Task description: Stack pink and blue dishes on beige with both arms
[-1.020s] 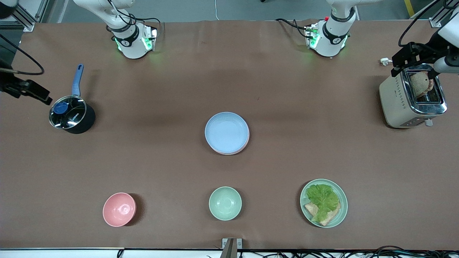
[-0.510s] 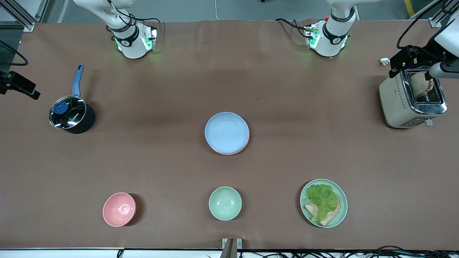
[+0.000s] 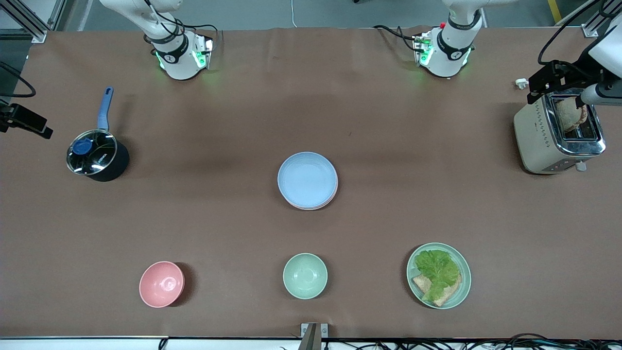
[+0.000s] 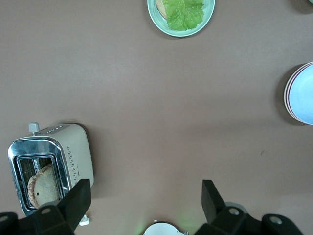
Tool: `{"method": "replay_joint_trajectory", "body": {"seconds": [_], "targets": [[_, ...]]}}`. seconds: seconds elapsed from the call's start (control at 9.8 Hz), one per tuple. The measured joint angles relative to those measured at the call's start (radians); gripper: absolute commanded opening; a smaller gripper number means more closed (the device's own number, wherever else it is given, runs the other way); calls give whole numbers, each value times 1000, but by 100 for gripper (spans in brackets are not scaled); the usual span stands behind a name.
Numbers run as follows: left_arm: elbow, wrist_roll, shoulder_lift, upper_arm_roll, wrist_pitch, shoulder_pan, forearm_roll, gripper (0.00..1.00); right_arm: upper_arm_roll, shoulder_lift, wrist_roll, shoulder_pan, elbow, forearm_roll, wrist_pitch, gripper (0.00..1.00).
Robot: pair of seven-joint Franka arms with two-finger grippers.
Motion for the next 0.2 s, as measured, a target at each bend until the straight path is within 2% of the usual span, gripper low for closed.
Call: {"method": "replay_joint_trajectory", "body": {"seconds": [0.2], "targets": [[3, 1, 0, 0, 0, 0, 0, 100, 0, 0, 0, 0, 0, 0, -2, 100]]}}
